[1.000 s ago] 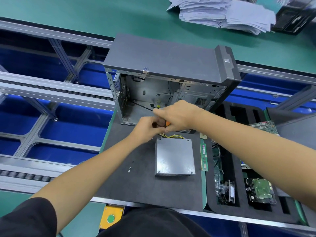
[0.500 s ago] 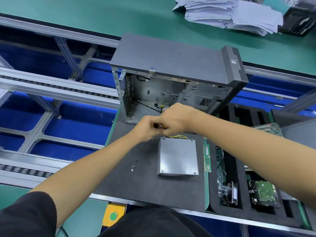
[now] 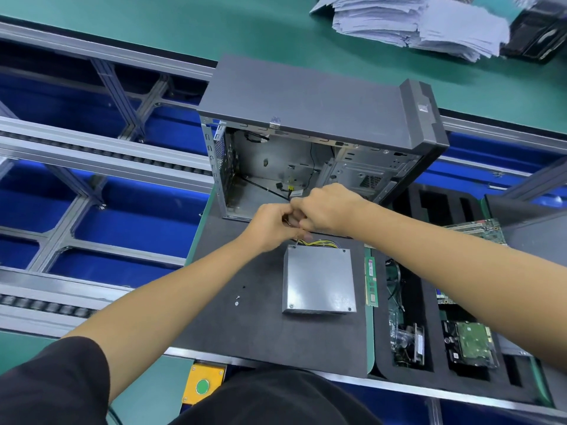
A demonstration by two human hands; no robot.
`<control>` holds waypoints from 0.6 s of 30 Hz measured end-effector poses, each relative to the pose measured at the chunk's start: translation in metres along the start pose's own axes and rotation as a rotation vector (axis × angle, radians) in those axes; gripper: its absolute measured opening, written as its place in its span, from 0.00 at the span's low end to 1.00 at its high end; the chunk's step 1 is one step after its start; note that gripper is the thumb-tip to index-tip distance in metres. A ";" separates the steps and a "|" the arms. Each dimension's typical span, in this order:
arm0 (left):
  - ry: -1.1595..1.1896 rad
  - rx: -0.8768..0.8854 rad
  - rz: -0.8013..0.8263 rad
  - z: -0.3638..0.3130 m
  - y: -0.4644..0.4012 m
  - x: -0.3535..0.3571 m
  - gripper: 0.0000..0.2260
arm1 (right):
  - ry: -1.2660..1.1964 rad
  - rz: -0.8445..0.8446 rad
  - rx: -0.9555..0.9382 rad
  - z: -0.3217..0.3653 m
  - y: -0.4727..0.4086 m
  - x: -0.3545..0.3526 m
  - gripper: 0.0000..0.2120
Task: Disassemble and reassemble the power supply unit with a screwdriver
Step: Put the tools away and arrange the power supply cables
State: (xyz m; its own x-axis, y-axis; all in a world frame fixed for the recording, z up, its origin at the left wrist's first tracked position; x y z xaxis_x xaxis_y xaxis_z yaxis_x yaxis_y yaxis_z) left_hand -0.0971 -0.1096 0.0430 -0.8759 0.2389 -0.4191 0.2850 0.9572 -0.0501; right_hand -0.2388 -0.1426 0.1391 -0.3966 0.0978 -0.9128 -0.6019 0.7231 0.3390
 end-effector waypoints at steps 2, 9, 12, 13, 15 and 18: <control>0.010 0.027 0.038 -0.001 0.000 -0.004 0.15 | -0.062 0.010 -0.065 -0.004 0.002 -0.001 0.13; 0.033 0.074 0.157 0.002 0.002 -0.012 0.06 | -0.021 -0.064 -0.263 -0.008 -0.006 -0.001 0.10; 0.031 0.042 0.183 0.004 0.000 -0.011 0.07 | -0.169 -0.092 -0.044 -0.007 -0.004 0.013 0.08; 0.057 0.021 0.163 0.004 0.000 -0.010 0.10 | -0.170 -0.096 0.004 -0.004 -0.002 0.016 0.09; 0.056 0.008 0.084 0.004 0.002 -0.004 0.14 | -0.180 -0.088 0.094 0.005 0.000 0.021 0.10; 0.008 0.043 0.012 0.009 0.004 0.002 0.12 | -0.133 -0.099 0.150 0.012 -0.002 0.019 0.11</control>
State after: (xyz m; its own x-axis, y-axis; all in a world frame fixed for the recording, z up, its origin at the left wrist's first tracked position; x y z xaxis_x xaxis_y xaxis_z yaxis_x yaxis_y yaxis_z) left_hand -0.0946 -0.1069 0.0336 -0.8756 0.2515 -0.4123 0.3114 0.9466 -0.0839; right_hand -0.2368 -0.1337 0.1185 -0.2397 0.1035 -0.9653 -0.5192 0.8265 0.2176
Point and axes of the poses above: each hand's wrist, its own y-axis away from the middle knuckle, its own x-axis out of the palm, z = x × y, the point moved 1 cm from there along -y, towards the middle knuckle, and after that the axes turned 7 degrees about x, right-handed, at the moved point
